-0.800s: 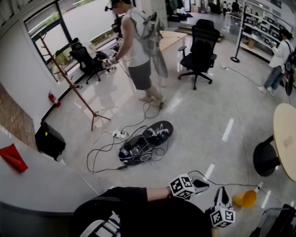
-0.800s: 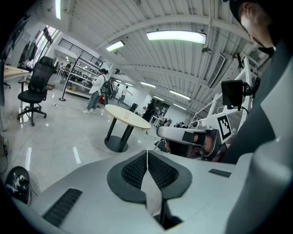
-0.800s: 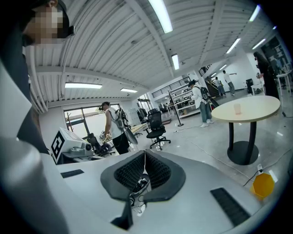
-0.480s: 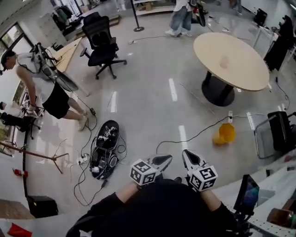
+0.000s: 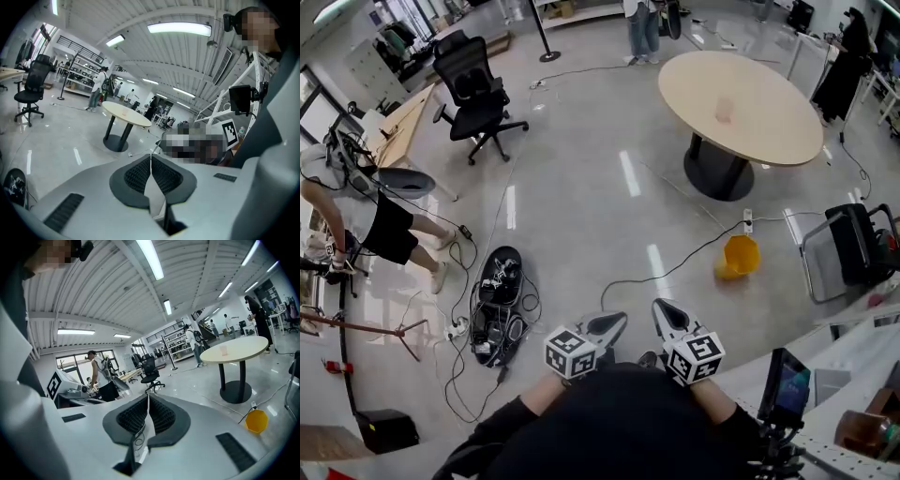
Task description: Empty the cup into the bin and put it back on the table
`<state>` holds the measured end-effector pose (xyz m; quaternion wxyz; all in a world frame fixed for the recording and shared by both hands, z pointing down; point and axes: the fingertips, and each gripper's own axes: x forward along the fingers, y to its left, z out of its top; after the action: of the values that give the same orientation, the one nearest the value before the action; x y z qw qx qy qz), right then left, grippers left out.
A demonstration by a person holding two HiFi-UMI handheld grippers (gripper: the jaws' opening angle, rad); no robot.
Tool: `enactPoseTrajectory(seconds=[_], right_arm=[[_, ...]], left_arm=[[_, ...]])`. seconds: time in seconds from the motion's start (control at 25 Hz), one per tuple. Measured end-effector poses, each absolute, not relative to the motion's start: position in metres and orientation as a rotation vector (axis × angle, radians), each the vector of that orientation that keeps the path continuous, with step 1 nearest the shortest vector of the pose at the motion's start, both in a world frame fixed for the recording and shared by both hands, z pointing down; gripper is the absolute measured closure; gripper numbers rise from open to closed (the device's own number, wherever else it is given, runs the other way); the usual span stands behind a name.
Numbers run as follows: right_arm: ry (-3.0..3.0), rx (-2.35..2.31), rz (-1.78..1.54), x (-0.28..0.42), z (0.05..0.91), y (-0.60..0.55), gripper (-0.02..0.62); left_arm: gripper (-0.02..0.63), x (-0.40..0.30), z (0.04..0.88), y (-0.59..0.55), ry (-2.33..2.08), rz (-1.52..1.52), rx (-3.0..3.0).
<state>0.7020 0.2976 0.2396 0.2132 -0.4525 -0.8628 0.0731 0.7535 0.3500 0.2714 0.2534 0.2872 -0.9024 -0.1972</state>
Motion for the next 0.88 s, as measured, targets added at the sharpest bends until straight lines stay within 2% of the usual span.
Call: enactPoseTrajectory(seconds=[0.24,0.48,0.88], right_arm=[[-2.392,-1.246,0.171,0.684,0.237,0.326,0.578],[-2.453,-1.139,0.119,0.632,0.231,0.378,0.578],[-2.447,-0.997,0.069,0.563,0.229,0.524,0.578]], left_arm=[[0.581,0.731,0.269,0.377,-2.459,-0.542,0.792],[0.581,0.678,0.263,0.436,-2.471,-0.557,0.890],[0.581,0.605,0.254,0.609,-2.467,-0.697,0.873]])
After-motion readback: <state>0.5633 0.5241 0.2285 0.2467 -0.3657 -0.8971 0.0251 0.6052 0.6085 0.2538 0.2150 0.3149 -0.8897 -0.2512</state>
